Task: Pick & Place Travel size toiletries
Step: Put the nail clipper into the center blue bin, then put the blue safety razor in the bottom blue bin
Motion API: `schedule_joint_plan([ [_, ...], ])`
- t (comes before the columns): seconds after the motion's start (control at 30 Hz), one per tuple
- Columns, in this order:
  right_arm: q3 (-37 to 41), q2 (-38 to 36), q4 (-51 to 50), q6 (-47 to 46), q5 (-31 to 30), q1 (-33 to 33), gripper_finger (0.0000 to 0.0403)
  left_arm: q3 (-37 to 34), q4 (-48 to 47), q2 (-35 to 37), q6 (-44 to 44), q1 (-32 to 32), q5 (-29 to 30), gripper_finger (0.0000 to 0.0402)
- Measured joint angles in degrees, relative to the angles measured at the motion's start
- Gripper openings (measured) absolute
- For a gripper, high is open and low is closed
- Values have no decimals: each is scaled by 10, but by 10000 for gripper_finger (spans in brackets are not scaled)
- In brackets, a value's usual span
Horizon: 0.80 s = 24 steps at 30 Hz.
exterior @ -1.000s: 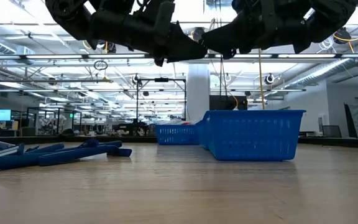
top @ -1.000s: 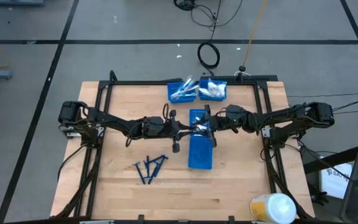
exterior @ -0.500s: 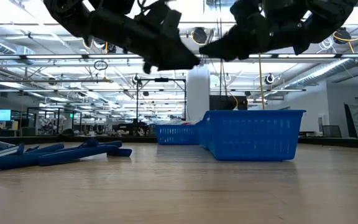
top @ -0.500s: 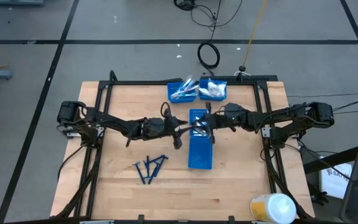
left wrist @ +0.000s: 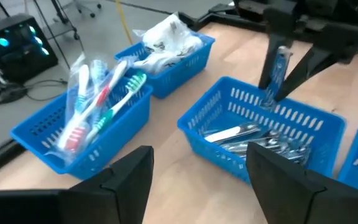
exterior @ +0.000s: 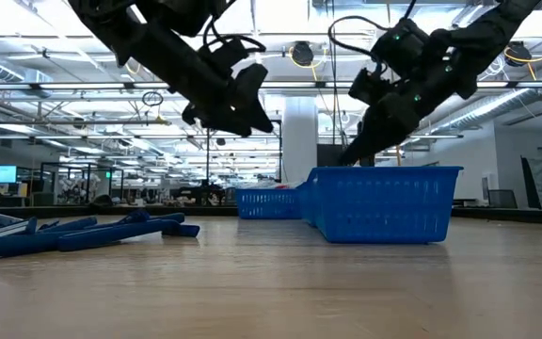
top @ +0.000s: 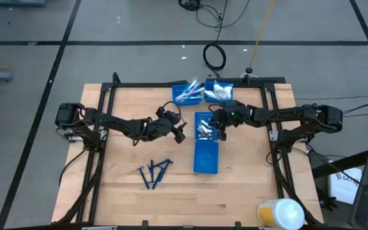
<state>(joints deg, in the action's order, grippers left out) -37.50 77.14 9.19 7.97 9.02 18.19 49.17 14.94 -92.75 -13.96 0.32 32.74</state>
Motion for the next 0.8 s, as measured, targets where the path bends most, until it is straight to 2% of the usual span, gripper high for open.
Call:
schedule_joint_plan([
  [0.43,0,0,27,-28,1,3,171,0,-6,0,-3,0,-28,253],
  [0.67,0,0,39,-28,0,1,198,0,-82,0,-2,-15,-177,253],
  [0.8,0,0,39,-26,0,1,196,0,-144,0,-17,-37,-199,253],
])
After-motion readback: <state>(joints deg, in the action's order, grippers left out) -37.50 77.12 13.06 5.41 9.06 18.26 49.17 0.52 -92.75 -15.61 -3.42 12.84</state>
